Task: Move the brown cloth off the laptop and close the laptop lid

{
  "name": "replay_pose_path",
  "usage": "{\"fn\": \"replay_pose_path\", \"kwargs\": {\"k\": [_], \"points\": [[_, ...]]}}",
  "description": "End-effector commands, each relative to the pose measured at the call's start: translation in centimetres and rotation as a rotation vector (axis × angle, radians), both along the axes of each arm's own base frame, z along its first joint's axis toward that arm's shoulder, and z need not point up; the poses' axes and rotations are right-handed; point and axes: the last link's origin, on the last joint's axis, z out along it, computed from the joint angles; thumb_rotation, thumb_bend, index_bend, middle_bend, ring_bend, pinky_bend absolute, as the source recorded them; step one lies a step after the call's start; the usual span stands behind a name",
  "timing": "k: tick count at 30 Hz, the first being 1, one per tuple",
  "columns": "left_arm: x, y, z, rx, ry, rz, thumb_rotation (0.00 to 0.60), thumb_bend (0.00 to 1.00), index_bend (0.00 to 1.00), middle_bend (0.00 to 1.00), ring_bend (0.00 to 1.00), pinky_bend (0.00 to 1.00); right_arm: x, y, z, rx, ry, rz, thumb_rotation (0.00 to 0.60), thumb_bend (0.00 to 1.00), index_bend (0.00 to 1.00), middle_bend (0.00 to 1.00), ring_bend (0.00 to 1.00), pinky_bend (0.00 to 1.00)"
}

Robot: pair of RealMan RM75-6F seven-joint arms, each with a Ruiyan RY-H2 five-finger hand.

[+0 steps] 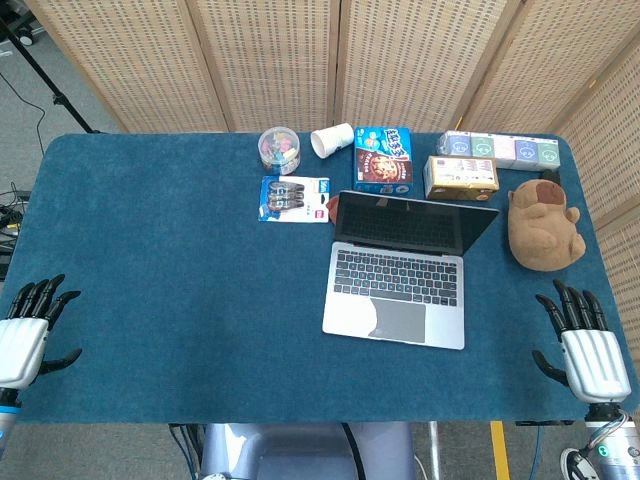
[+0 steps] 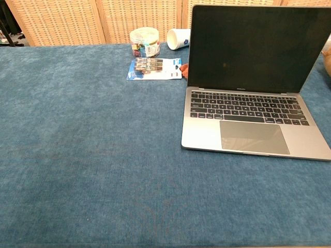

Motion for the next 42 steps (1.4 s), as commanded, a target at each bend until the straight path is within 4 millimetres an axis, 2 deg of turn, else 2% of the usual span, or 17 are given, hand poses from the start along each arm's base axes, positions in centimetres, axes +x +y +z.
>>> {"fn": "replay_pose_path", "kwargs": {"k": [1, 19, 25, 31, 42], "points": [[0.0, -0.1, 0.0, 0.001, 0.0, 0.0, 0.6, 0.15, 0.2, 0.08, 0.01, 0.02, 0.1, 0.0, 0.0, 0.001, -0.001, 0.003, 0.6, 0.27, 0.14, 0.0, 0.0, 0.0], [0.1, -0.5, 0.1, -0.005, 0.0, -0.003, 0.6, 0.15, 0.2, 0.08, 0.01, 0.02, 0.4, -0.3, -0.4, 0.014, -0.028, 0.038, 0.6, 0.27, 0.13, 0.0, 0.0, 0.0], [0.0, -0.4, -0.2, -0.019, -0.003, 0.005, 0.6, 0.15, 0.19, 0.08, 0.01, 0.02, 1.0, -1.3, -1.0, 0.034, -0.044, 0.068, 0.6, 0.27, 0.07, 0.0, 0.0, 0.0], [0.1, -0.4, -0.3, -0.026, -0.002, 0.0, 0.6, 0.15, 0.19, 0.08, 0.01, 0.02, 3.2, -3.9, -1.4, 0.052, -0.027, 0.15, 0.6, 0.27, 0.03, 0.0, 0.0, 0.0], [-0.2, -0.3, -0.3, -0.026, -0.003, 0.01, 0.6, 0.15, 0.19, 0.08, 0.01, 0.02, 9.6, -10.4, -1.3, 0.057, 0.003, 0.321, 0.6, 0.27, 0.01, 0.0, 0.0, 0.0]]}}
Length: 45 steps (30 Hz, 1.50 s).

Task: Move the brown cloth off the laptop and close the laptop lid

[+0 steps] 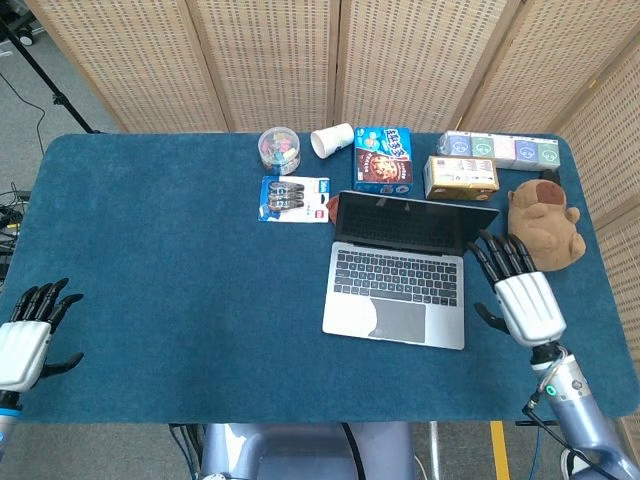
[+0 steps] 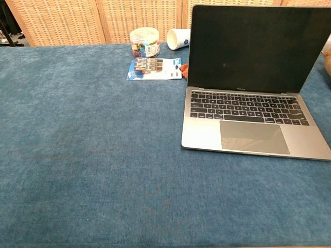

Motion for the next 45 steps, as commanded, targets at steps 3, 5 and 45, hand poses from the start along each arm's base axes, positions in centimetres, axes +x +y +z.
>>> {"fn": "replay_pose_path", "kwargs": {"k": [3, 5, 45], "points": [[-0.1, 0.1, 0.0, -0.004, 0.001, 0.005, 0.6, 0.15, 0.19, 0.08, 0.01, 0.02, 3.4, -3.0, 0.0, 0.009, 0.026, 0.074, 0.6, 0.27, 0.01, 0.0, 0.0, 0.0], [-0.2, 0.1, 0.0, -0.007, 0.003, 0.006, 0.6, 0.15, 0.19, 0.08, 0.01, 0.02, 4.6, -3.7, -0.3, 0.029, 0.04, 0.097, 0.6, 0.27, 0.01, 0.0, 0.0, 0.0], [0.8, -0.2, -2.0, -0.115, -0.009, -0.053, 0.6, 0.15, 0.19, 0.08, 0.02, 0.04, 9.4, -14.8, -4.0, 0.081, 0.273, 0.023, 0.6, 0.27, 0.01, 0.0, 0.0, 0.0]]}}
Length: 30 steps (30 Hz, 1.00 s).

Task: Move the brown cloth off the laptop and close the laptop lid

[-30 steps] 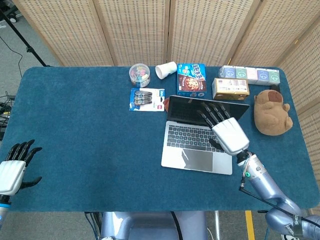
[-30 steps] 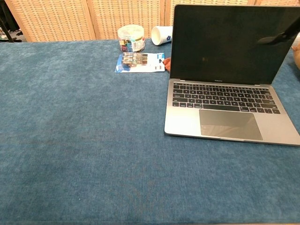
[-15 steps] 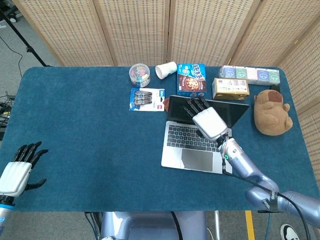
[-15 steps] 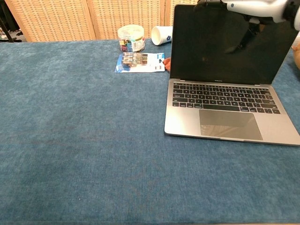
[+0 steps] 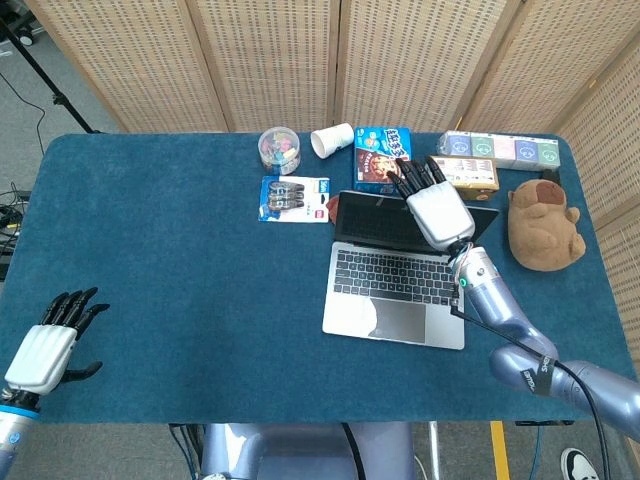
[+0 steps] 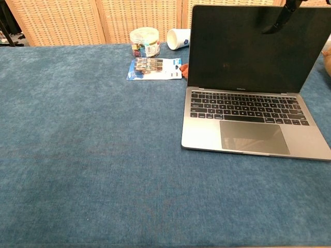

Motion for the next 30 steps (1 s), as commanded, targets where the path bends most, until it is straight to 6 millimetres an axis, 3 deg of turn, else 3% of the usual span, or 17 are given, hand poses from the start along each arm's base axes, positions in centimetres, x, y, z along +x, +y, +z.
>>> {"fn": "replay_pose_path", "kwargs": {"k": [1, 5, 27, 30], "points": [[0.1, -0.1, 0.0, -0.002, -0.004, -0.004, 0.6, 0.15, 0.19, 0.08, 0.02, 0.05, -0.4, 0.2, -0.2, 0.026, 0.026, -0.024, 0.6, 0.27, 0.01, 0.0, 0.0, 0.0], [0.1, -0.1, -0.3, -0.024, -0.002, -0.008, 0.6, 0.15, 0.19, 0.08, 0.02, 0.05, -1.0, 0.8, -0.4, 0.096, 0.086, -0.069, 0.6, 0.27, 0.03, 0.0, 0.0, 0.0], [0.4, -0.2, -0.9, -0.062, -0.011, -0.023, 0.6, 0.15, 0.19, 0.08, 0.03, 0.08, -1.0, 2.8, -0.6, 0.113, 0.165, -0.096, 0.6, 0.28, 0.02, 0.0, 0.0, 0.0], [0.5, -0.2, -1.0, -0.07, -0.01, -0.027, 0.6, 0.15, 0.19, 0.08, 0.03, 0.08, -1.0, 3.1, -0.7, 0.126, 0.159, -0.113, 0.6, 0.28, 0.01, 0.0, 0.0, 0.05]]}}
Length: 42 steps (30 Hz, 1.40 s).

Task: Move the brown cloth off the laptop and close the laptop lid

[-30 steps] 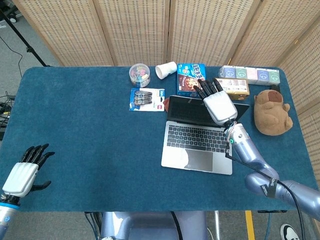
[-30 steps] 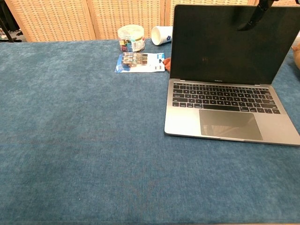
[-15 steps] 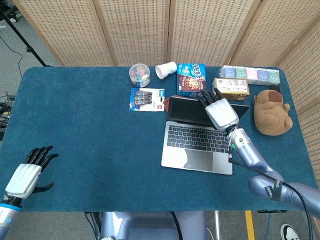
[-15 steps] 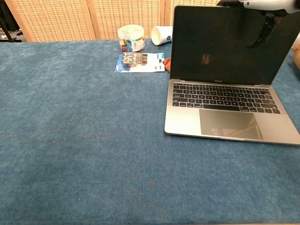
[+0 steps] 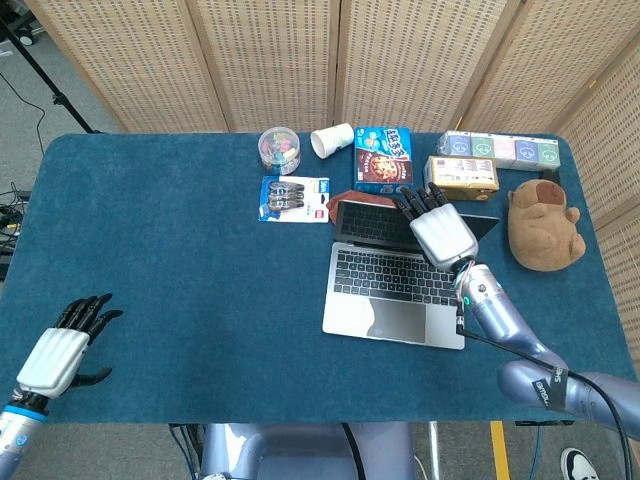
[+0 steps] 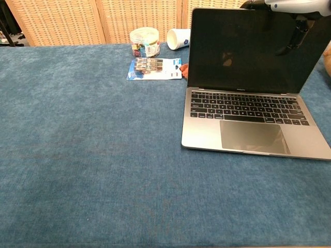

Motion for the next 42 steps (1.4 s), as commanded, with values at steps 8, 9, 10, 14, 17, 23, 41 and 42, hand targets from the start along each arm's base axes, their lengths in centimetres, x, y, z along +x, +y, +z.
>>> {"fn": "replay_pose_path", "kwargs": {"k": [8, 9, 10, 14, 17, 23, 41, 42], "points": [[0.2, -0.2, -0.1, -0.015, -0.008, -0.011, 0.6, 0.15, 0.19, 0.08, 0.03, 0.08, 1.1, 0.4, -0.2, 0.016, -0.019, -0.011, 0.6, 0.3, 0.0, 0.0, 0.03, 0.2], [0.2, -0.2, -0.1, -0.015, -0.009, -0.01, 0.6, 0.15, 0.19, 0.08, 0.03, 0.08, 1.2, 0.4, -0.1, 0.015, -0.017, -0.008, 0.6, 0.3, 0.0, 0.0, 0.04, 0.21], [0.2, -0.2, -0.1, -0.016, -0.009, -0.01, 0.6, 0.15, 0.19, 0.08, 0.03, 0.08, 1.3, 0.4, -0.1, 0.013, -0.016, -0.006, 0.6, 0.3, 0.0, 0.0, 0.04, 0.21], [0.2, -0.2, -0.2, -0.024, -0.009, -0.013, 0.6, 0.15, 0.19, 0.08, 0.03, 0.08, 1.5, 0.3, 0.0, 0.01, -0.017, -0.005, 0.6, 0.3, 0.02, 0.02, 0.06, 0.24], [0.3, -0.2, -0.3, -0.029, -0.01, -0.015, 0.6, 0.15, 0.19, 0.08, 0.04, 0.08, 1.5, 0.4, 0.0, 0.013, -0.011, -0.008, 0.6, 0.3, 0.03, 0.03, 0.07, 0.25], [0.4, -0.2, -0.5, -0.04, -0.01, -0.018, 0.6, 0.15, 0.19, 0.08, 0.04, 0.08, 1.6, 0.6, 0.3, 0.013, -0.001, -0.018, 0.6, 0.3, 0.05, 0.05, 0.09, 0.27], [0.6, -0.4, -0.2, -0.046, -0.031, -0.031, 0.6, 0.15, 0.19, 0.08, 0.04, 0.08, 3.3, 2.2, 1.0, 0.016, 0.03, -0.028, 0.6, 0.3, 0.04, 0.05, 0.09, 0.28], [0.6, -0.4, -0.2, -0.047, -0.031, -0.032, 0.6, 0.15, 0.19, 0.08, 0.04, 0.08, 3.4, 2.3, 1.0, 0.017, 0.033, -0.03, 0.6, 0.3, 0.04, 0.05, 0.09, 0.28]]}}
